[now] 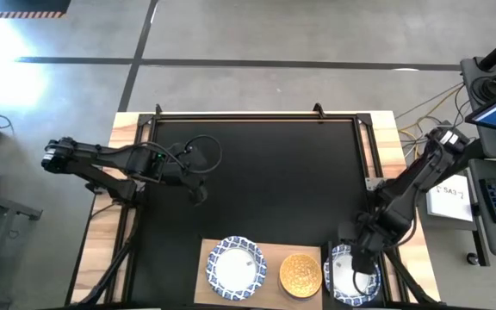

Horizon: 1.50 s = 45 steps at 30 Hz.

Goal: Place and stack bowls onto a shelf
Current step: Stack the large white bowl on top of the large white bowl on the shelf

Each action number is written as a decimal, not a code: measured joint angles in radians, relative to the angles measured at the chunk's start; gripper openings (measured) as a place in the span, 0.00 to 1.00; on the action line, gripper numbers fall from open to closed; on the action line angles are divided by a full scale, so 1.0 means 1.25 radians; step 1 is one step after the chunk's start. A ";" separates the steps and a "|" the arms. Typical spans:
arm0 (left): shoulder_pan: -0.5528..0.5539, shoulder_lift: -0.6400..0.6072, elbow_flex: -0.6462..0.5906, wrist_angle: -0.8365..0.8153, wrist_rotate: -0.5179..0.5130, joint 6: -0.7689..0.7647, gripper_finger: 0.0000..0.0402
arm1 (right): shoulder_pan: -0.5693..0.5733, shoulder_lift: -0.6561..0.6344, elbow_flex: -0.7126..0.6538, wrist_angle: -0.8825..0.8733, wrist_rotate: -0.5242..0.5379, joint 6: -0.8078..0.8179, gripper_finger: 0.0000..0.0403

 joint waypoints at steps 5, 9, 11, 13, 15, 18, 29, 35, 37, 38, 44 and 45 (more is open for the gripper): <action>0.000 0.000 0.006 0.021 0.000 0.000 0.29 | 0.011 0.044 -0.015 0.008 -0.001 -0.094 0.30; 0.000 0.000 0.006 0.036 -0.001 0.000 0.29 | 0.011 0.077 -0.018 0.011 0.006 -0.177 0.30; 0.000 0.001 0.006 0.040 -0.001 0.000 0.29 | 0.011 0.094 -0.025 0.009 0.005 -0.210 0.30; 0.000 0.001 0.006 0.041 -0.001 -0.004 0.29 | 0.011 0.110 -0.033 0.009 0.005 -0.228 0.30; 0.000 0.001 0.006 0.041 -0.001 -0.008 0.29 | 0.011 0.121 -0.037 0.010 0.006 -0.237 0.30; 0.000 0.001 0.006 0.041 -0.001 -0.011 0.29 | 0.011 0.129 -0.041 0.014 0.006 -0.249 0.30; 0.000 0.001 0.006 0.049 -0.002 -0.011 0.29 | 0.011 0.128 -0.095 0.139 0.006 -0.274 0.29; 0.000 0.001 0.006 0.049 -0.002 -0.011 0.29 | 0.010 0.127 -0.099 0.142 -0.007 -0.268 0.19; 0.000 0.001 0.006 0.050 -0.002 -0.011 0.29 | 0.010 0.127 -0.099 0.141 -0.033 -0.265 0.14; 0.000 0.001 0.006 0.050 -0.002 -0.011 0.29 | 0.010 0.127 -0.099 0.141 -0.043 -0.260 0.12; 0.000 0.002 0.006 0.064 -0.002 -0.011 0.29 | 0.010 0.106 -0.099 0.130 -0.060 -0.204 0.04; 0.000 0.002 0.006 0.067 -0.002 -0.011 0.29 | 0.010 0.098 -0.099 0.125 -0.059 -0.196 0.03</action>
